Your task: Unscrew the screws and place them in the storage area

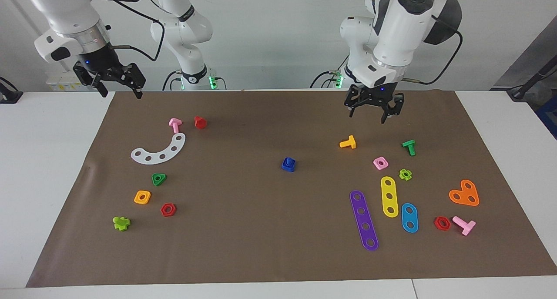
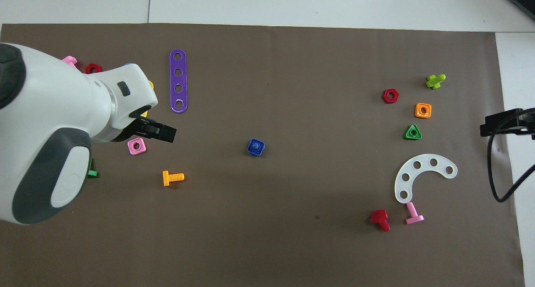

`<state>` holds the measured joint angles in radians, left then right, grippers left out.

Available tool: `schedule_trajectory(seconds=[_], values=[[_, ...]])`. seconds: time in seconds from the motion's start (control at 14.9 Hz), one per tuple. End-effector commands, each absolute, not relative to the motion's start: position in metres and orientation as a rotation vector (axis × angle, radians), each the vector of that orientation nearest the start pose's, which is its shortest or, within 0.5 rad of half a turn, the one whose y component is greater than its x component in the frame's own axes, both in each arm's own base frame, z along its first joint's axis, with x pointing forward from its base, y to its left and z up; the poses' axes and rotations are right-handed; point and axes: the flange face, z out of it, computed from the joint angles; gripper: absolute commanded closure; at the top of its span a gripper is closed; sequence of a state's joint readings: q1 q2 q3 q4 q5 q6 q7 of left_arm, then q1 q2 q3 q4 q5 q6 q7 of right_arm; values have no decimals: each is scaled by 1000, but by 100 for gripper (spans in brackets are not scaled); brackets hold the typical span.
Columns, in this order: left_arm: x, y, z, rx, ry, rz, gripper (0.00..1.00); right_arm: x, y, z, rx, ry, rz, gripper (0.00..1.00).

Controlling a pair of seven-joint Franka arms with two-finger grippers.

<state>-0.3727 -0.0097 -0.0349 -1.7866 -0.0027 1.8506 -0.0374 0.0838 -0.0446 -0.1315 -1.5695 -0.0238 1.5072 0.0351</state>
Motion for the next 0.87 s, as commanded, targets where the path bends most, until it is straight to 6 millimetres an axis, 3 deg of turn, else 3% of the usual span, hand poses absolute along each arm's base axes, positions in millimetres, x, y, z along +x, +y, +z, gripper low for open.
schedule_trajectory(seconds=[0.0, 0.27, 0.4, 0.6, 0.8], values=[[517, -269, 514, -3114, 573, -117, 0, 528, -31, 645, -3150, 98, 35, 0], [513, -319, 482, -3126, 594, -164, 0, 528, -31, 645, -3149, 98, 35, 0], [509, -332, 474, -3128, 627, -197, 0, 528, -31, 645, -3150, 98, 35, 0], [510, -355, 433, -3117, 664, -163, 0, 528, -31, 645, -3150, 98, 35, 0], [511, -376, 413, -3121, 703, -199, 0, 528, -31, 645, -3150, 98, 35, 0]])
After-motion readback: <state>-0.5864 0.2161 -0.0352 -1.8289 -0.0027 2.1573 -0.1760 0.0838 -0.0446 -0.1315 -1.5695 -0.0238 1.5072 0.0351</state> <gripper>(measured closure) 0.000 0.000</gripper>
